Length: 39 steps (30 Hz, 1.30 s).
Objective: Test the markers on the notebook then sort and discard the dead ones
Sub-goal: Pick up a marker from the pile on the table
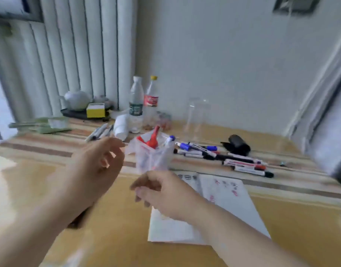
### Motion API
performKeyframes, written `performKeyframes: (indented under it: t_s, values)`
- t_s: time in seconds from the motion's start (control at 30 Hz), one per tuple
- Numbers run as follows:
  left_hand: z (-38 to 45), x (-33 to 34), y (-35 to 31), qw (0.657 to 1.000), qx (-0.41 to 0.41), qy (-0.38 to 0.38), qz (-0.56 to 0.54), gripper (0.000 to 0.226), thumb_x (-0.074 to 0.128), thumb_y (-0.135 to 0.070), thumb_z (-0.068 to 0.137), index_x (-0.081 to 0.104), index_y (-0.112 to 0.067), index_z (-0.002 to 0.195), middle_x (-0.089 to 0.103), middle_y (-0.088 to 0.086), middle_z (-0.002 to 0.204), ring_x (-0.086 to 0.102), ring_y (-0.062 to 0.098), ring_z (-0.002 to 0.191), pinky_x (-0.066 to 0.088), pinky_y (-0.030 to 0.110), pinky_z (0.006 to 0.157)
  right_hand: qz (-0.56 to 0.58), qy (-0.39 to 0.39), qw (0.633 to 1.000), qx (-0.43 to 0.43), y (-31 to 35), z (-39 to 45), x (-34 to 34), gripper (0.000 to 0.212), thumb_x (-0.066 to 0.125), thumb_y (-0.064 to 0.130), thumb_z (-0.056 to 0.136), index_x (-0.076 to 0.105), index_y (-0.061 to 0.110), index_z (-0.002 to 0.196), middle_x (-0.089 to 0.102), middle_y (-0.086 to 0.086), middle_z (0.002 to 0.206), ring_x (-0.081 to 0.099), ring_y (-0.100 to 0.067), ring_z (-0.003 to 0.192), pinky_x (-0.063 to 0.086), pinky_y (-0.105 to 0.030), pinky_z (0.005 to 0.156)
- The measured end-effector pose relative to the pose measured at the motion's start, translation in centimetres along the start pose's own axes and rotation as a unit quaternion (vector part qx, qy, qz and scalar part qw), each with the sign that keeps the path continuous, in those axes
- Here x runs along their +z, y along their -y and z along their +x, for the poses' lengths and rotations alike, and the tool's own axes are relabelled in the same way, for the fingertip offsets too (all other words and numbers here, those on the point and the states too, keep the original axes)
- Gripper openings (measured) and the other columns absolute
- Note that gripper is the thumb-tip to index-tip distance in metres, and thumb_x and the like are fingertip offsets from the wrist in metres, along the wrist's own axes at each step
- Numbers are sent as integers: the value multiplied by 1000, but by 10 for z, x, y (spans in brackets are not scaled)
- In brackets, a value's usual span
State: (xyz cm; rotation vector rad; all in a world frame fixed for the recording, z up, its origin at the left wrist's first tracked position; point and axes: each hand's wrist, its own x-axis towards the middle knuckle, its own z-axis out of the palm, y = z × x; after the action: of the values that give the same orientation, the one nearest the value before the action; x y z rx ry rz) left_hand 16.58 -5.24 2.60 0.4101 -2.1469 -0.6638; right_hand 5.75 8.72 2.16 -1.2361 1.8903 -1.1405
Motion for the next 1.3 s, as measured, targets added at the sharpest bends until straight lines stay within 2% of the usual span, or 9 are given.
performKeyframes:
  t_s: [0.3, 0.43, 0.53, 0.8, 0.97, 1.03, 1.13, 1.2, 1.3]
  values:
    - [36, 181, -62, 981, 80, 177, 4, 16, 56, -15, 84, 60, -24, 97, 51, -24, 69, 54, -6, 67, 39, 8, 59, -156, -214, 955, 136, -118, -33, -172, 9, 54, 23, 92, 62, 28, 93, 64, 7, 88, 57, -5, 72, 42, -15, 52]
    - [41, 226, -66, 968, 72, 238, -16, 20, 51, -19, 88, 57, -25, 106, 53, -19, 85, 56, 2, 76, 48, 18, 69, -265, -285, 903, 181, -163, -38, -213, 27, 52, 16, 92, 59, 22, 117, 56, 4, 116, 57, -8, 92, 47, -21, 80]
    - [38, 242, -55, 968, 60, 242, -19, 18, 52, -19, 88, 57, -25, 105, 50, -21, 84, 53, -1, 73, 45, 13, 65, -345, -290, 869, 206, -184, -36, -231, 36, 49, 12, 93, 53, 16, 128, 45, 1, 135, 51, -17, 115, 42, -28, 98]
    - [34, 246, -37, 971, 68, 223, -59, 16, 60, -11, 84, 61, -20, 97, 57, -18, 80, 57, -1, 68, 50, 22, 61, -433, -259, 839, 206, -207, -18, -240, 25, 49, 23, 95, 51, 18, 120, 43, 0, 124, 45, -21, 111, 44, -36, 88]
    - [34, 244, -32, 971, 71, 215, -74, 16, 60, -11, 84, 61, -21, 96, 56, -21, 82, 55, -3, 71, 45, 11, 62, -472, -246, 828, 177, -204, -17, -239, 22, 47, 27, 96, 53, 17, 115, 45, 0, 120, 47, -23, 112, 45, -36, 85]
    - [38, 244, -34, 973, 59, 206, -82, 18, 59, -13, 85, 58, -27, 96, 56, -21, 85, 56, -2, 75, 44, 8, 65, -413, -312, 848, 115, -188, -17, -232, 20, 47, 25, 96, 54, 14, 112, 48, 2, 114, 53, -20, 99, 44, -32, 76]
    - [43, 242, -41, 972, 35, 211, -101, 18, 57, -17, 88, 55, -29, 101, 57, -18, 93, 54, -5, 83, 41, 5, 70, -167, -415, 892, 66, -152, -17, -215, 16, 47, 24, 97, 54, 12, 106, 56, 5, 95, 57, -3, 83, 40, -14, 65]
    - [45, 239, -50, 966, 32, 238, -98, 22, 52, -28, 90, 52, -27, 112, 55, -18, 101, 53, -5, 89, 42, 8, 76, 21, -399, 914, 65, -135, -16, -199, 18, 46, 24, 97, 55, 10, 103, 62, 4, 78, 59, 4, 67, 46, -15, 71]
    - [45, 234, -59, 958, 49, 269, -82, 22, 44, -34, 94, 49, -27, 114, 52, -18, 91, 50, -4, 80, 40, 8, 68, 242, -364, 899, 42, -125, -14, -174, 14, 46, 14, 98, 58, 7, 95, 64, -4, 76, 63, -8, 70, 53, -24, 73]
